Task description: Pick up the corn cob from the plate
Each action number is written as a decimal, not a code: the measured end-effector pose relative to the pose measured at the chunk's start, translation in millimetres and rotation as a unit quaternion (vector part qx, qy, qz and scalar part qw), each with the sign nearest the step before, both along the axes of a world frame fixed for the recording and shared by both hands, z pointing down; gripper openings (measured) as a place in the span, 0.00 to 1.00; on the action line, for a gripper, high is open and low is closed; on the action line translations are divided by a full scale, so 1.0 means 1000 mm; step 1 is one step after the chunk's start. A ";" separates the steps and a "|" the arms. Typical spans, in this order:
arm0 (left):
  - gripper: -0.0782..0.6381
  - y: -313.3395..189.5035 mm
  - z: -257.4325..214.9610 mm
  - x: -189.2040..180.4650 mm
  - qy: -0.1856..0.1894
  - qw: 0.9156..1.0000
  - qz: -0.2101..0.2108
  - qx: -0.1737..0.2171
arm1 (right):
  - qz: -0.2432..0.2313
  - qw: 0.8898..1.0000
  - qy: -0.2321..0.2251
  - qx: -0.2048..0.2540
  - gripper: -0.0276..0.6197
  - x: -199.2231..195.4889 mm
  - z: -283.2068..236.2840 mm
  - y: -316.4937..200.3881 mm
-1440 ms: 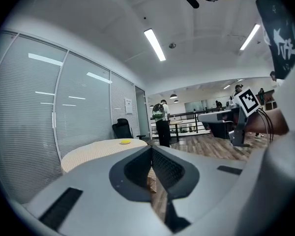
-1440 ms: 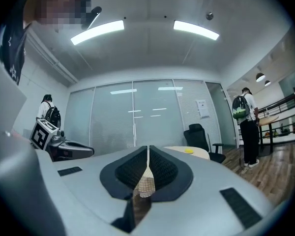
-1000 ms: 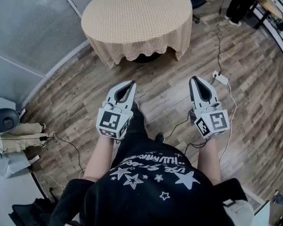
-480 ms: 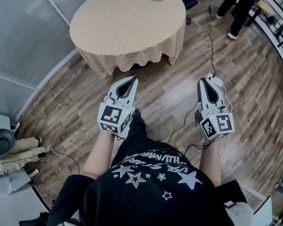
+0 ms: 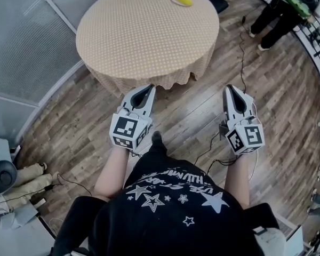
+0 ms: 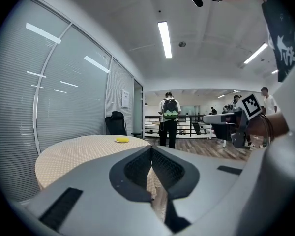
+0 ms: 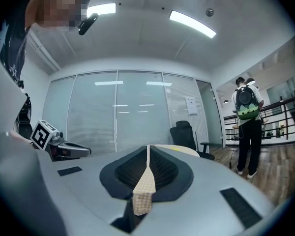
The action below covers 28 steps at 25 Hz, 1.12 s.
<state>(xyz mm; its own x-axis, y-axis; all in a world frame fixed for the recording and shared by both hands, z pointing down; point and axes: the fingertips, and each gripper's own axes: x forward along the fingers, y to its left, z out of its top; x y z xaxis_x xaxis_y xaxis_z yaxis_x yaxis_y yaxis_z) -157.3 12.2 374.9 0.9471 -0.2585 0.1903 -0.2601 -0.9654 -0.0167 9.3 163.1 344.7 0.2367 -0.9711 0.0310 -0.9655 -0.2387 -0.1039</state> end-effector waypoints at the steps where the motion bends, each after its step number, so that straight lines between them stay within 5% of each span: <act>1: 0.12 -0.009 0.000 0.002 0.000 1.000 0.000 -0.002 | -0.001 1.000 0.000 -0.002 0.09 0.000 0.000 -0.010; 14: 0.12 -0.112 0.011 0.008 0.009 1.000 0.012 -0.023 | 0.005 1.000 0.007 -0.024 0.09 0.001 -0.001 -0.118; 28: 0.12 -0.141 0.020 0.030 0.015 0.998 0.047 -0.042 | 0.052 0.998 0.008 -0.045 0.09 0.013 0.002 -0.123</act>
